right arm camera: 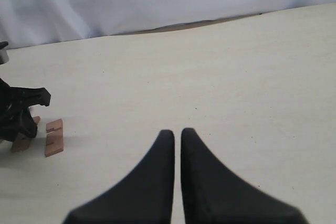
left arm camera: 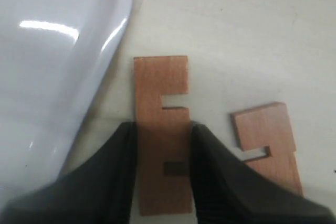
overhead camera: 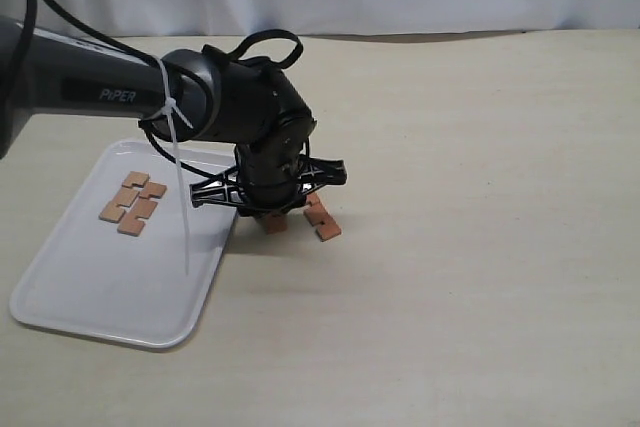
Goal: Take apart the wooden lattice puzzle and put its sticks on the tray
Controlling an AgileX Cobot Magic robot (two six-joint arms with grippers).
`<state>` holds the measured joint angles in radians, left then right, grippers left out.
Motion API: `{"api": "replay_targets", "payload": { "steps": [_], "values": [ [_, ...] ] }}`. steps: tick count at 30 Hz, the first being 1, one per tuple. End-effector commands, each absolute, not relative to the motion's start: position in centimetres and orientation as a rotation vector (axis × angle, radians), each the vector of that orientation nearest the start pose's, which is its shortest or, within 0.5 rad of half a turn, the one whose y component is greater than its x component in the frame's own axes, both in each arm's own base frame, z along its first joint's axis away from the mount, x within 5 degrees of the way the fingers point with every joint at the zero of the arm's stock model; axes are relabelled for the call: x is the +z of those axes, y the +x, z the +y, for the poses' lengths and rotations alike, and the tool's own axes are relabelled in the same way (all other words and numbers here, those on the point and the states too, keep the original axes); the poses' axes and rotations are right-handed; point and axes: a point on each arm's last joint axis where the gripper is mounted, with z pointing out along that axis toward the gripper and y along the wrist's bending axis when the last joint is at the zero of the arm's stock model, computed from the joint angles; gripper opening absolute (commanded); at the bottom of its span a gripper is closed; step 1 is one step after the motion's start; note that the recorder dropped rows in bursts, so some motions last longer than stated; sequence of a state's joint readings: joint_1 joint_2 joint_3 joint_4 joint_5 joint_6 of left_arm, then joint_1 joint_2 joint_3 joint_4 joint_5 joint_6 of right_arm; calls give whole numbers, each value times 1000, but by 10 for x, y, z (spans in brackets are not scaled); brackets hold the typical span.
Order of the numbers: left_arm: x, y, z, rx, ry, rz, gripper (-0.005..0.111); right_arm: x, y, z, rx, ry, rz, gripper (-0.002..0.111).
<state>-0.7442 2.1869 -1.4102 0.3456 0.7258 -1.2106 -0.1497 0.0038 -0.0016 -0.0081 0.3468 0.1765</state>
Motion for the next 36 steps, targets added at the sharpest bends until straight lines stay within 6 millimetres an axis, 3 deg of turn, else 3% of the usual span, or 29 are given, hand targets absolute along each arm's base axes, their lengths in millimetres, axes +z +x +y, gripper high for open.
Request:
{"api": "replay_targets", "payload": {
  "steps": [1, 5, 11, 20, 23, 27, 32, 36],
  "values": [
    [108, 319, -272, 11, -234, 2824, 0, 182, 53, -8, 12, 296, 1802, 4],
    [126, 321, -275, -60, -174, 2779, 0, 182, 53, -8, 12, 296, 1802, 4],
    [157, 321, -277, -119, 110, 2711, 0, 182, 53, -8, 12, 296, 1802, 4],
    [217, 307, -246, 181, 413, 2671, 0, 182, 53, -8, 12, 296, 1802, 4],
    [229, 306, -227, 308, 434, 2699, 0, 182, 53, -8, 12, 296, 1802, 4],
    [229, 306, -202, 365, 464, 2753, 0, 182, 53, -8, 12, 296, 1802, 4],
    [210, 301, -168, 385, 482, 2798, 0, 182, 53, -8, 12, 296, 1802, 4],
    [185, 293, -164, 321, 614, 2775, 0, 182, 53, -8, 12, 296, 1802, 4]
  ]
}}
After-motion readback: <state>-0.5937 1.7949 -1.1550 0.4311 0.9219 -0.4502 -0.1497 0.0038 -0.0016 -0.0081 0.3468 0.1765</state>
